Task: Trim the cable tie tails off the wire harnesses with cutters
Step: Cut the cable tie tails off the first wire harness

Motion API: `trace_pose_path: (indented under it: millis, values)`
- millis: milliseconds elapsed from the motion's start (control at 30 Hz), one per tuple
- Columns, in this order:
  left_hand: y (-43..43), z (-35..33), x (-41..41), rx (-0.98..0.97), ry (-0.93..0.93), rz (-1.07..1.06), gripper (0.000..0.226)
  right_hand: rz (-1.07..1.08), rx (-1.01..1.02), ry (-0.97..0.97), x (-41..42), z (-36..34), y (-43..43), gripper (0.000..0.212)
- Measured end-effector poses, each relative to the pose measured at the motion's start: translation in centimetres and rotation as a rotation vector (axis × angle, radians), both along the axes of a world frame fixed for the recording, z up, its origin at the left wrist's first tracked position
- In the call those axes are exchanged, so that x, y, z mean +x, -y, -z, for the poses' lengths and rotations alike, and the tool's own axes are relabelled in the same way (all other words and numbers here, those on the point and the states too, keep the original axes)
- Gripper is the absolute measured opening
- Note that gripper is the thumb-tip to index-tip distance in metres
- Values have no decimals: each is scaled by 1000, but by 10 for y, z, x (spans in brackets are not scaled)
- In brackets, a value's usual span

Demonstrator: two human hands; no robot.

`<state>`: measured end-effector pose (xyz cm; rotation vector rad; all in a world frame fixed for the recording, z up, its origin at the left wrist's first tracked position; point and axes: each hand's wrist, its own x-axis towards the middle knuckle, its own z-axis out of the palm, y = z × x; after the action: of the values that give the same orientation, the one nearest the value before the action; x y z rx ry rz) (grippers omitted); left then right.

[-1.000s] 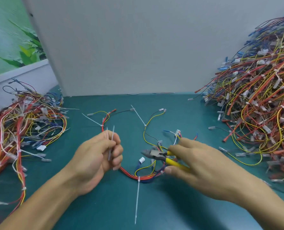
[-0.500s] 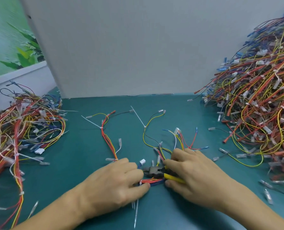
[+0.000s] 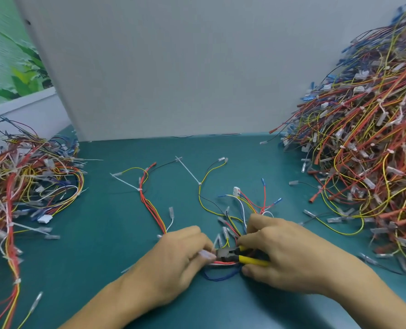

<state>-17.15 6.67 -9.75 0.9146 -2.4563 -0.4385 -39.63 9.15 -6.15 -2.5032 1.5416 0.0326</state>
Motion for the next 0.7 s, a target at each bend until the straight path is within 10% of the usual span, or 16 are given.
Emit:
trace_pose_path:
  millis: [700]
  values:
    - [10, -5, 0, 354, -186, -117, 16, 18, -119, 14, -12, -21, -9, 35]
